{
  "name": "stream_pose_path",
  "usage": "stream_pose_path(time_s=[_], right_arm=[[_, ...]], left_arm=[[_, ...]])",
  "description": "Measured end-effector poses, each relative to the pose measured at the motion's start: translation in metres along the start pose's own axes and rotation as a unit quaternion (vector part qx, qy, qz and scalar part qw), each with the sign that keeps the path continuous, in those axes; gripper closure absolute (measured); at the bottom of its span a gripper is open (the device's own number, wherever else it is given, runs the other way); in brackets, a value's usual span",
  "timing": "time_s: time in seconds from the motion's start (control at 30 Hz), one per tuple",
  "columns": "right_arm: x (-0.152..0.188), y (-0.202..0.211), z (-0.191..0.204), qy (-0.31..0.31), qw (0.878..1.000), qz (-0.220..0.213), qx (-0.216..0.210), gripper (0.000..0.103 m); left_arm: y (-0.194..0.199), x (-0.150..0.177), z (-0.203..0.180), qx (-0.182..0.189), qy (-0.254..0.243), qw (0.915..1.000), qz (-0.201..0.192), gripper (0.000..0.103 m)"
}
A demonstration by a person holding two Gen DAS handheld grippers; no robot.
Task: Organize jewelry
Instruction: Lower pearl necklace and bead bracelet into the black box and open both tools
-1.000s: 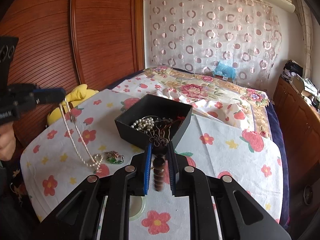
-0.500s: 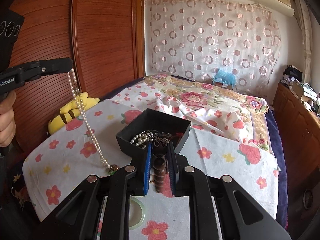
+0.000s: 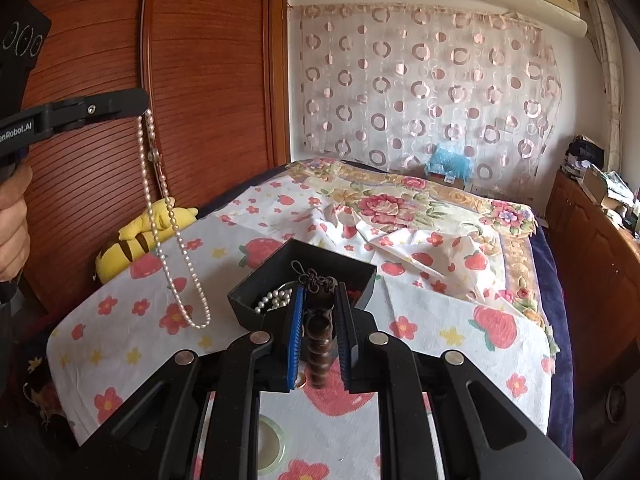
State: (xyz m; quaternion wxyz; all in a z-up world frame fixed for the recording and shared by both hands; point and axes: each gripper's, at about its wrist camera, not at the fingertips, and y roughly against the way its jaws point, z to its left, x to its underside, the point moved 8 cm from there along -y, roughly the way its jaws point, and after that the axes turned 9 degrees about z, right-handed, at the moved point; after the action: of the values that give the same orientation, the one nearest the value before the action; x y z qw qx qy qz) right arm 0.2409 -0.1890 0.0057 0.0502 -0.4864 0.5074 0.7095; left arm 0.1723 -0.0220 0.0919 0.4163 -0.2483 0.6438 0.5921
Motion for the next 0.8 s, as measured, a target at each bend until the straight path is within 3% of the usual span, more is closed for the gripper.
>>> stream_pose_path(time_s=[0.47, 0.8], right_arm=[[-0.041, -0.01, -0.007, 0.006, 0.999, -0.03, -0.023, 0.086], [-0.038, -0.054, 0.002, 0.015, 0.998, -0.001, -0.054, 0.086]], left_arm=[[-0.007, -0.07, 0.008, -0.004, -0.009, 0.9988, -0.047, 0.1], [-0.079, -0.05, 0.022, -0.007, -0.001, 1.0, 0.005, 0.1]])
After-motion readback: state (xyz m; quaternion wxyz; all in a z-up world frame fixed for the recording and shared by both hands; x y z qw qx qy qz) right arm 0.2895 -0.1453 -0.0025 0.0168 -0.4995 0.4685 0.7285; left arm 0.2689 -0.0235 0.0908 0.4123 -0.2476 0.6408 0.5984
